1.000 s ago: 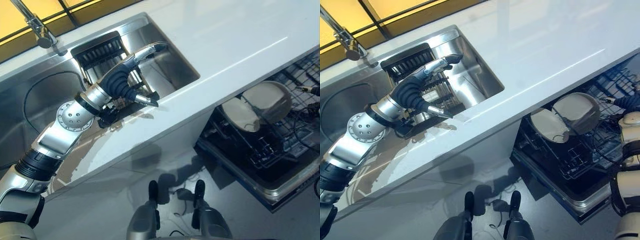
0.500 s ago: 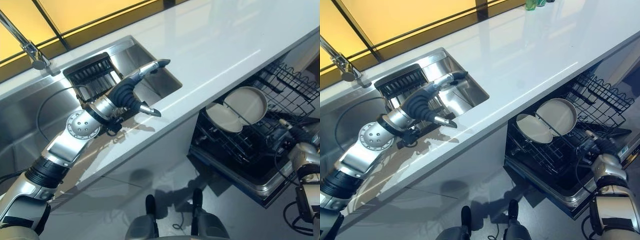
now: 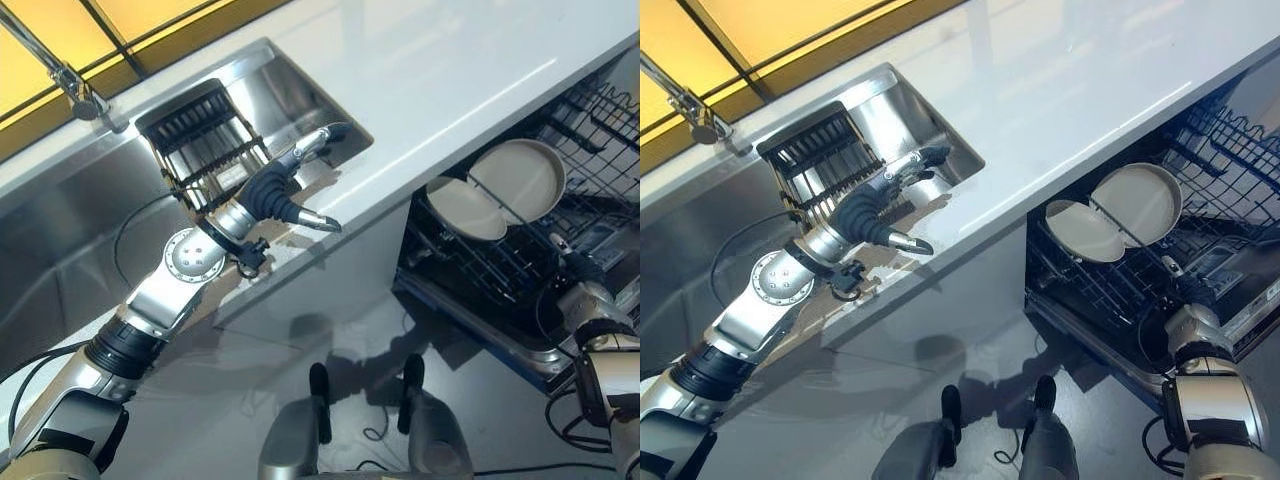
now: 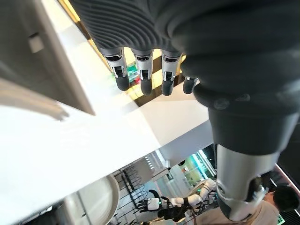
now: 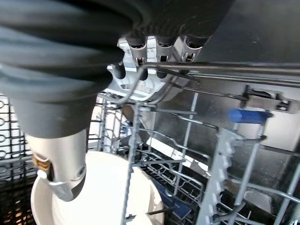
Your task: Pick up plates and place into dishwasher.
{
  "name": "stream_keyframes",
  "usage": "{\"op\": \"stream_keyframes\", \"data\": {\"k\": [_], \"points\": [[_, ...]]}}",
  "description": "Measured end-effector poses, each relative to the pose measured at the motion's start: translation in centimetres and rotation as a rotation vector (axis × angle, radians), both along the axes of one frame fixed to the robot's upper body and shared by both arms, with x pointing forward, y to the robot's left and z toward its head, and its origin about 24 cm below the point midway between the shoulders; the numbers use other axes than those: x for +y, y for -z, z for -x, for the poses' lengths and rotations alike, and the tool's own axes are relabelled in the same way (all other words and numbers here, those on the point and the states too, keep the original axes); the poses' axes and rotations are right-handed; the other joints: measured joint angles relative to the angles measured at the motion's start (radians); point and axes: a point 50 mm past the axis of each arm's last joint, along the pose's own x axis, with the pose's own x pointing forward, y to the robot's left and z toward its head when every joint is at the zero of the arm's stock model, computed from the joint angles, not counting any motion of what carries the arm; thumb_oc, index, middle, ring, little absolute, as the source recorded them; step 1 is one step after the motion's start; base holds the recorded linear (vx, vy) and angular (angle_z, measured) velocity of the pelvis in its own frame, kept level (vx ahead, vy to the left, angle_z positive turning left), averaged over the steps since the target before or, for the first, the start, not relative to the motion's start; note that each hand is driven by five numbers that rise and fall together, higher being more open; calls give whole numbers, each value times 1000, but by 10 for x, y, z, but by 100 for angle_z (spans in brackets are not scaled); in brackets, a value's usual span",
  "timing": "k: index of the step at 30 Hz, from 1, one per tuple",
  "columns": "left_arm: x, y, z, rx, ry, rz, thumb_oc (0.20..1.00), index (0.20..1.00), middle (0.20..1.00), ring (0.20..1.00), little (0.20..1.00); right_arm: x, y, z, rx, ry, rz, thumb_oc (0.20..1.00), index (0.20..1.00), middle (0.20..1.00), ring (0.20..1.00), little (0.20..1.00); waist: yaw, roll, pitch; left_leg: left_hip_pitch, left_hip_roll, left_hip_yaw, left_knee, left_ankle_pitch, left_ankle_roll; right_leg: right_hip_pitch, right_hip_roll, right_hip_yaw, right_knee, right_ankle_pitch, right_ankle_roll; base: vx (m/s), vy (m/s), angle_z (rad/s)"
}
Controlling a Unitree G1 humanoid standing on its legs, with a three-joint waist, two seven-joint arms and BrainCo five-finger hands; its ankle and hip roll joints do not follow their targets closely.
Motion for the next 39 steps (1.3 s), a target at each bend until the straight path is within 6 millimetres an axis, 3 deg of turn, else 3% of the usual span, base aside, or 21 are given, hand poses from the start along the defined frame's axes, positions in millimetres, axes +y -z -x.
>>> {"op": "stream_keyframes", "data": {"k": [11, 15, 18, 19, 20, 26, 34, 39], "points": [[0, -4, 0, 4, 16, 20, 1000, 1000, 1000, 1000, 1000, -5, -21, -9, -149, -76, -69, 1000, 1000, 1000, 1000, 1000, -1, -13, 17, -166, -10, -18, 252, -95, 14, -143, -59, -3, 209, -63, -7, 0, -6, 0], [1, -5, 0, 3, 18, 12, 1000, 1000, 1000, 1000, 1000, 0, -30, -16, -170, -162, -47, 1000, 1000, 1000, 1000, 1000, 5, -15, 26, -198, -8, -33, 279, -97, 14, -170, -60, -6, 222, -63, -6, -10, -50, -7], [3, -7, 0, 8, 20, 16, 1000, 1000, 1000, 1000, 1000, -1, -37, -18, -172, -182, -36, 1000, 1000, 1000, 1000, 1000, 34, -12, 28, -237, -2, -55, 292, -97, 14, -204, -46, -10, 249, -71, 8, -22, -67, -13], [4, -9, 0, 7, 24, 14, 1000, 1000, 1000, 1000, 1000, -2, -38, -18, -170, -185, -38, 1000, 1000, 1000, 1000, 1000, 38, -20, 30, -253, 2, -56, 313, -99, 9, -220, -50, 4, 357, -115, 0, -24, -71, 12], [6, -9, 0, 8, 23, 12, 1000, 1000, 1000, 1000, 1000, -4, -41, -18, -168, -186, -40, 1000, 1000, 1000, 1000, 1000, 44, -29, 30, -271, -4, -57, 336, -103, 2, -223, -49, 18, 399, -197, -21, -19, -75, 15], [9, -15, 0, 4, 31, 2, 1000, 1000, 1000, 1000, 1000, 12, -71, -41, -216, -305, -12, 1000, 1000, 1000, 1000, 1000, 51, -28, 48, -331, 3, -78, 426, -131, -7, -269, -50, -14, 449, -208, -44, 7, -62, -1], [16, -22, 1, 5, 48, -11, 1000, 1000, 1000, 1000, 1000, 15, -108, -53, -262, -328, 36, 1000, 1000, 1000, 1000, 1000, 82, -28, 48, -378, -16, -103, 455, -133, 0, -298, -76, -33, 481, -220, -41, 34, -23, 11], [18, -25, 2, 2, 48, -17, 1000, 1000, 1000, 1000, 1000, 15, -117, -54, -265, -327, 47, 1000, 1000, 1000, 1000, 1000, 100, -28, 48, -381, -23, -108, 475, -151, -2, -301, -91, -38, 518, -252, -41, 54, -23, 8]]}}
